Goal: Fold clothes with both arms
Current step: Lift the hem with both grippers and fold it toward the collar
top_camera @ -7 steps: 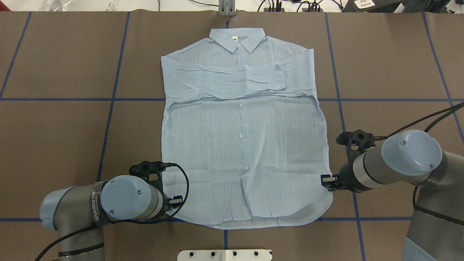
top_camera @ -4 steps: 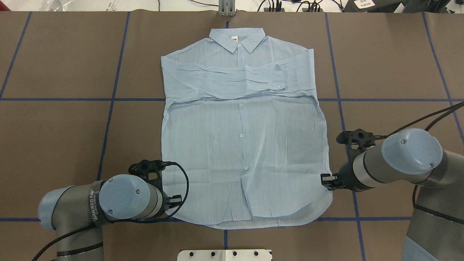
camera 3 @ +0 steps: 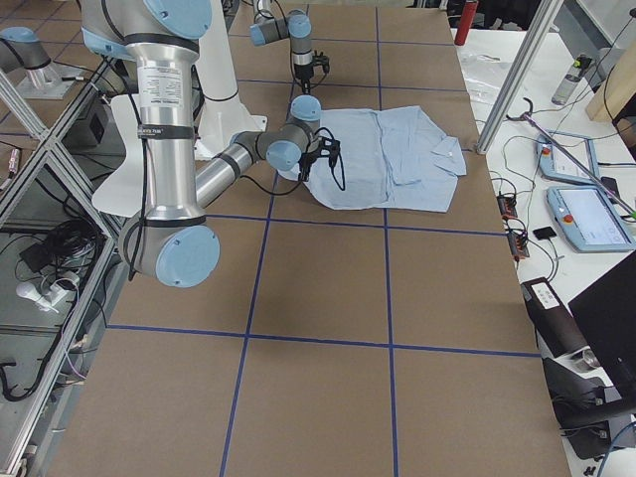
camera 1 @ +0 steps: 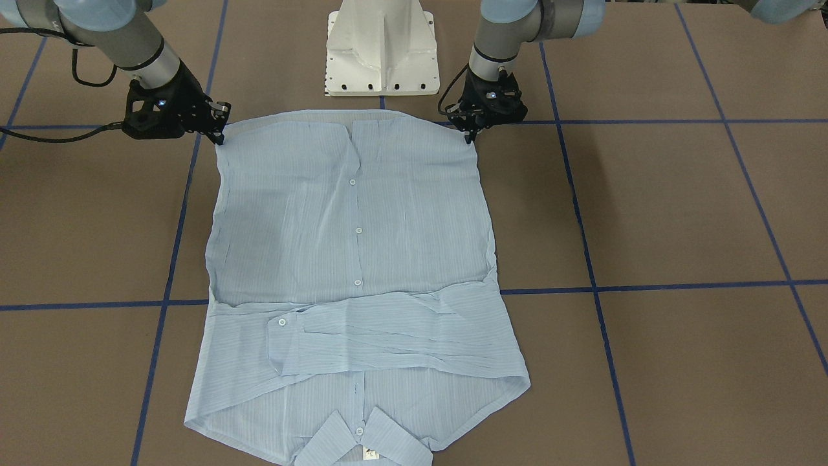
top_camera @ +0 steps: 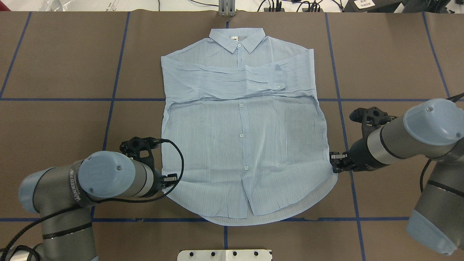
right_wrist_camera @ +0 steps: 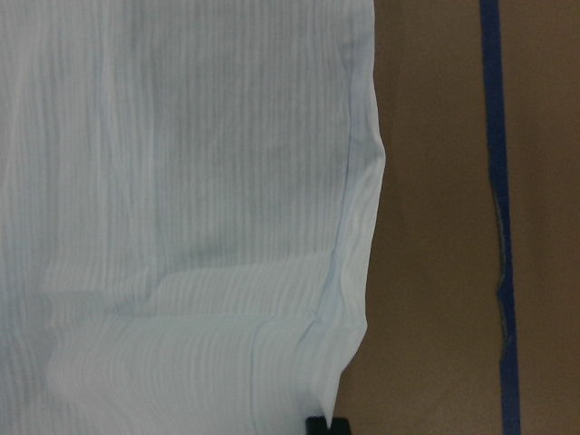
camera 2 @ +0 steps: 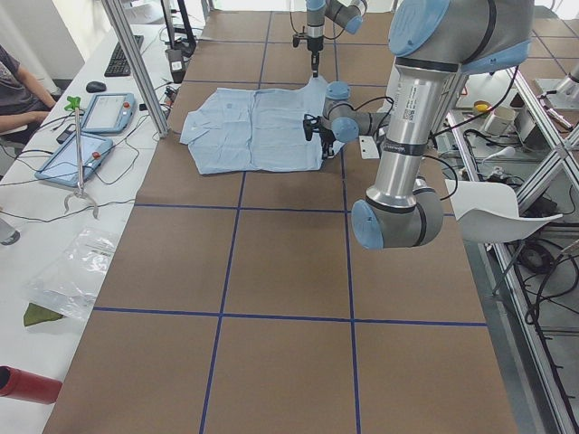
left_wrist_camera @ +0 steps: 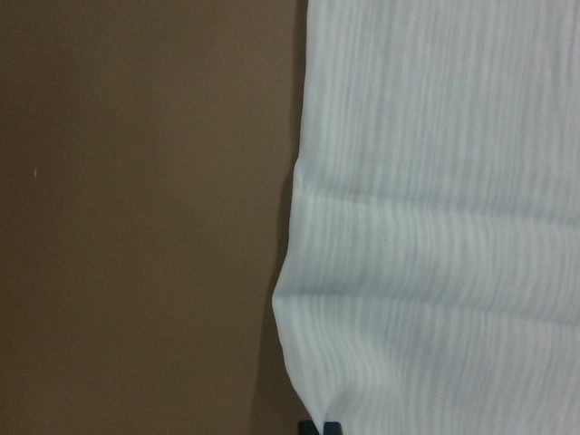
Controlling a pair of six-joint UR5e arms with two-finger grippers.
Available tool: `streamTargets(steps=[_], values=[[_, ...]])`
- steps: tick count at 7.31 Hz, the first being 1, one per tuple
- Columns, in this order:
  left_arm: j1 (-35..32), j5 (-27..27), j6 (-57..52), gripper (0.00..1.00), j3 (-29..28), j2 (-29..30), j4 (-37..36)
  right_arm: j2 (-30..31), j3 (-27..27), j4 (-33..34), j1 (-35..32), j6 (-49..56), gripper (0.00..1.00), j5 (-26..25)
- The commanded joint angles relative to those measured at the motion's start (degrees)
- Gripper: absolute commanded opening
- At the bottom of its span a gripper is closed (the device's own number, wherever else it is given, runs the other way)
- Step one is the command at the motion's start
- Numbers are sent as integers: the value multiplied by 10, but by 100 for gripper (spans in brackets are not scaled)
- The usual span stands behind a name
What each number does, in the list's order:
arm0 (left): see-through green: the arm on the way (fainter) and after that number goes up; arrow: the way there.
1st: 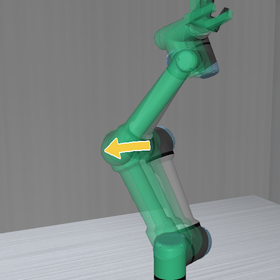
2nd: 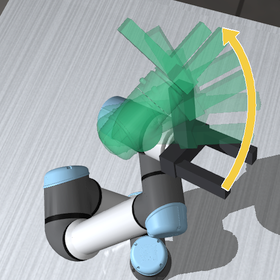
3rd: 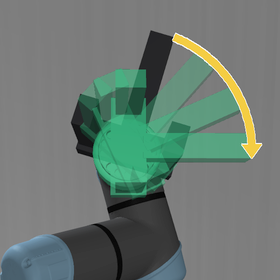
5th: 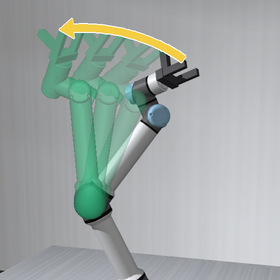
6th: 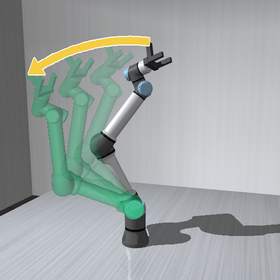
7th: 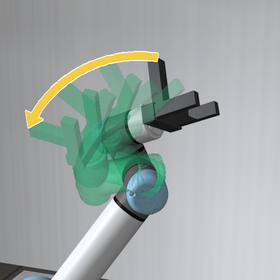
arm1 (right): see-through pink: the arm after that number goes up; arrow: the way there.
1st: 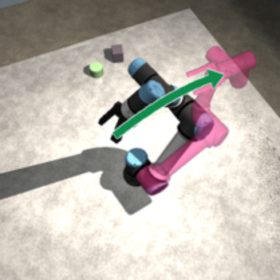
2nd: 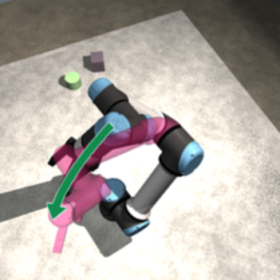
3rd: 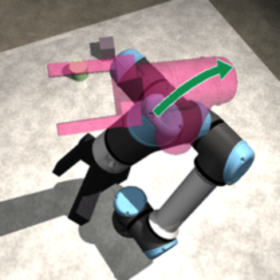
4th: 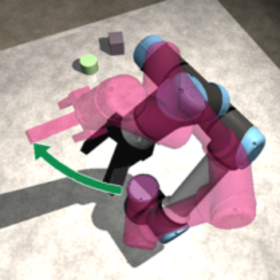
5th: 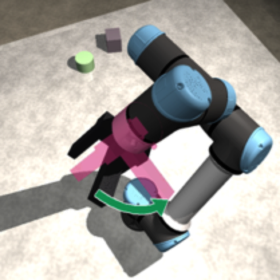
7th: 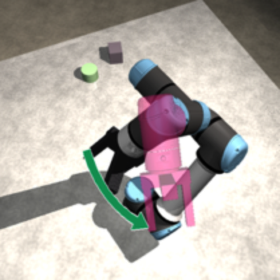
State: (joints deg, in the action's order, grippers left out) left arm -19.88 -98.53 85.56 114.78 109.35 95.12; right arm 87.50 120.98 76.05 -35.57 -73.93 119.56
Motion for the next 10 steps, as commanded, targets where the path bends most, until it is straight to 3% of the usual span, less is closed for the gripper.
streamTargets(steps=[1, 3, 5, 7, 10], values=[[-64, -4, -91, 0, 1, 5, 5, -40, -21, 1, -37, 0, 0, 19], [-106, -9, -144, 0, 2, 10, 8, -67, -33, 20, -56, 0, 0, 25], [-134, -37, -163, 0, 3, 11, 15, -85, -44, 21, -119, 2, 0, 69], [-167, -38, -165, 0, -10, 20, 49, -145, -102, 21, -184, 6, 0, 98], [-229, -42, -178, 0, -163, 100, 149, -251, -223, 15, -232, 10, 0, 98]])
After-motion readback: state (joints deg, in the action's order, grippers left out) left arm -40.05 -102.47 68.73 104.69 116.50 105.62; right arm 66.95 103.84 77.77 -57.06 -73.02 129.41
